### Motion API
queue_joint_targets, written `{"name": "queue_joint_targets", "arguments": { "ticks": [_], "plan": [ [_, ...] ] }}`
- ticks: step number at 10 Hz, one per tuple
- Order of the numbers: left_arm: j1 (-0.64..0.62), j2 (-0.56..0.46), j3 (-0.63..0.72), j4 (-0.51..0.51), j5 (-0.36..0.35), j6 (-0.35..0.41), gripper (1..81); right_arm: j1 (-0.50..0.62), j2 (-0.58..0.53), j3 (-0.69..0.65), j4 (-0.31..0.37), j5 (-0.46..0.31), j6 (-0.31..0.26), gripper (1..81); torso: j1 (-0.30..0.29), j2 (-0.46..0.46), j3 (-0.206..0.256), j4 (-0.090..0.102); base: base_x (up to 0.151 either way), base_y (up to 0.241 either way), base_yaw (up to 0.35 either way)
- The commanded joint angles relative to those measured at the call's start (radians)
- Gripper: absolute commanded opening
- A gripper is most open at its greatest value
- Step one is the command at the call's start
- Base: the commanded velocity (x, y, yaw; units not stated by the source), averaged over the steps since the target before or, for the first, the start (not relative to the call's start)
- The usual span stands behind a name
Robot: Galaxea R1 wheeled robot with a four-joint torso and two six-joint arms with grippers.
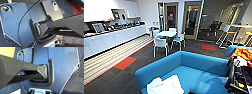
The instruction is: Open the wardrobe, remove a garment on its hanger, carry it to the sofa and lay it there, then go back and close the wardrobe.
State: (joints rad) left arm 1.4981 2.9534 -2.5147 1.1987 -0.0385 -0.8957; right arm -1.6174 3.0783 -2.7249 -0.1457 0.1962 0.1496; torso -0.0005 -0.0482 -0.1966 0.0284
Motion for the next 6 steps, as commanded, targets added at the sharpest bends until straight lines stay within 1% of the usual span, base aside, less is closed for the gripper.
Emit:
{"name": "queue_joint_targets", "arguments": {
  "ticks": [1, 6],
  "plan": [
    [-0.029, -0.002, 0.010, 0.012, 0.031, -0.002, 81.1, 0.021, 0.004, 0.002, -0.006, -0.050, -0.002, 81.1, 0.001, 0.000, 0.000, 0.000, 0.000, 0.000, 0.000],
    [-0.029, -0.003, 0.008, 0.005, 0.032, -0.002, 81.1, 0.021, 0.006, 0.002, -0.006, -0.050, -0.002, 81.1, 0.001, 0.000, 0.000, 0.000, 0.000, 0.000, 0.000]
  ]
}}
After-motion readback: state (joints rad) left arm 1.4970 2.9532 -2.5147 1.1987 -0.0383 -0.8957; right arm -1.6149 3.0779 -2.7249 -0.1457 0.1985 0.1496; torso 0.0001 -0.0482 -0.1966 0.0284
